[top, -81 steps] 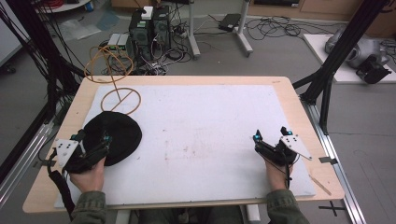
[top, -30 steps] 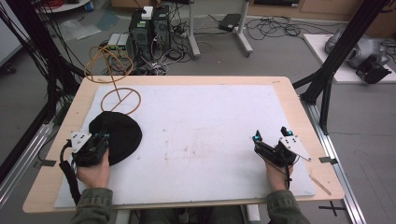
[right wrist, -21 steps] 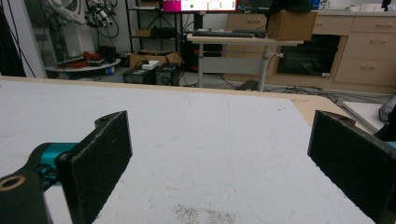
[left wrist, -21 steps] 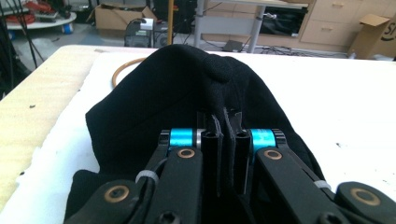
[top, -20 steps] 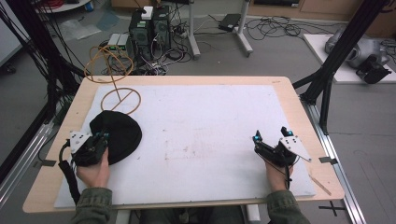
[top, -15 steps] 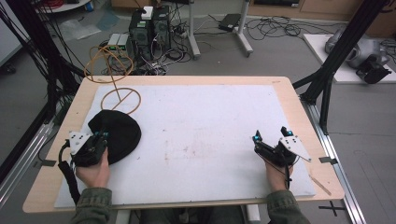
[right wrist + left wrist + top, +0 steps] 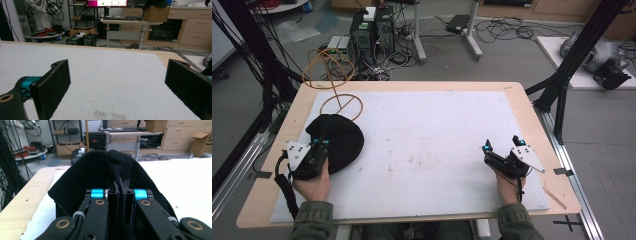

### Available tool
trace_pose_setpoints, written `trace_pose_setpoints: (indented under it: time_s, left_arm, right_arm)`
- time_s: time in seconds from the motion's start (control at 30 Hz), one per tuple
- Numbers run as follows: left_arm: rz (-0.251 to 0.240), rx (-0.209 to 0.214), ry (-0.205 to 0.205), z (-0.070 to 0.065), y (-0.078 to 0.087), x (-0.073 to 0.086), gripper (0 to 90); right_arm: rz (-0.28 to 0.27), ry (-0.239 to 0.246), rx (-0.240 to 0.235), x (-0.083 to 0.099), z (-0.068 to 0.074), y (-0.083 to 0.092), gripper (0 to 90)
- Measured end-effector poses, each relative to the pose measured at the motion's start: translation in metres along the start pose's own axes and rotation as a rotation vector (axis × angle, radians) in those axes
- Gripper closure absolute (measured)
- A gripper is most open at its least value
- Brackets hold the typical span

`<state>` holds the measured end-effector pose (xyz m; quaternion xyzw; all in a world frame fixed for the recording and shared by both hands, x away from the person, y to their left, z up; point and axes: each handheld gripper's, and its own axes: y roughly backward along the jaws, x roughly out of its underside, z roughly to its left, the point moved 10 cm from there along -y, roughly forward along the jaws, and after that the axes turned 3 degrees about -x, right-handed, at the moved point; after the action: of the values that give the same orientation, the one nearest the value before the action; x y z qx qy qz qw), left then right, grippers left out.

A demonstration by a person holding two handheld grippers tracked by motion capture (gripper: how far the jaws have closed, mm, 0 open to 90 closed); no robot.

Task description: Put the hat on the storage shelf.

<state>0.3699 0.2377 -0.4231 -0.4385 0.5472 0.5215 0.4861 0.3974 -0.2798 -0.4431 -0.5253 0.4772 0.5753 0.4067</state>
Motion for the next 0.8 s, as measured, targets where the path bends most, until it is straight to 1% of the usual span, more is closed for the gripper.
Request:
trace_pose_setpoints:
  time_s: [0.03, 0.1, 0.17, 0.27, 0.3, 0.33, 0.43, 0.53, 0.57, 0.6, 0.63, 0.73, 0.8]
  left_arm:
    - [-0.002, 0.005, -0.016, -0.004, 0.001, -0.002, 87.1]
    - [-0.009, 0.004, -0.02, -0.005, 0.001, -0.004, 87.1]
    - [-0.013, 0.005, -0.033, -0.006, 0.003, -0.006, 87.1]
    - [-0.035, -0.002, -0.031, -0.006, 0.005, -0.012, 87.1]
    - [-0.053, -0.001, -0.031, -0.006, 0.007, -0.018, 87.1]
    - [-0.053, -0.001, -0.031, -0.006, 0.007, -0.018, 87.1]
    - [-0.07, -0.01, -0.039, -0.004, 0.008, -0.027, 87.1]
    - [-0.084, -0.016, -0.026, -0.001, 0.007, -0.032, 87.1]
    - [-0.098, -0.017, -0.026, 0.0, 0.009, -0.036, 87.1]
    - [-0.098, -0.017, -0.026, 0.0, 0.009, -0.036, 87.1]
    - [-0.107, -0.013, -0.023, 0.0, 0.009, -0.04, 87.2]
    - [-0.114, -0.009, -0.026, 0.0, 0.01, -0.044, 87.1]
    - [-0.132, -0.014, -0.025, 0.001, 0.012, -0.05, 87.2]
  right_arm:
    - [-0.001, -0.001, 0.001, 0.0, 0.0, 0.0, 5.5]
    - [0.001, 0.0, -0.001, 0.0, 0.0, -0.001, 5.5]
    - [-0.004, 0.004, -0.002, -0.001, 0.0, -0.002, 5.5]
    - [-0.01, 0.007, 0.0, -0.002, -0.001, -0.002, 5.5]
    - [-0.008, 0.004, 0.0, -0.001, 0.0, -0.002, 5.5]
    - [-0.008, 0.004, 0.0, -0.001, 0.0, -0.002, 5.5]
    - [-0.012, -0.001, -0.003, -0.002, 0.001, -0.004, 5.5]
    - [-0.012, 0.0, -0.009, -0.002, 0.003, -0.005, 5.5]
    - [-0.013, 0.01, -0.013, -0.002, 0.005, -0.006, 5.5]
    - [-0.013, 0.01, -0.013, -0.002, 0.005, -0.006, 5.5]
    - [-0.013, 0.007, -0.016, -0.002, 0.007, -0.007, 5.5]
    - [-0.013, 0.006, -0.013, -0.002, 0.008, -0.007, 5.5]
    - [-0.016, 0.015, -0.011, -0.003, 0.008, -0.007, 5.5]
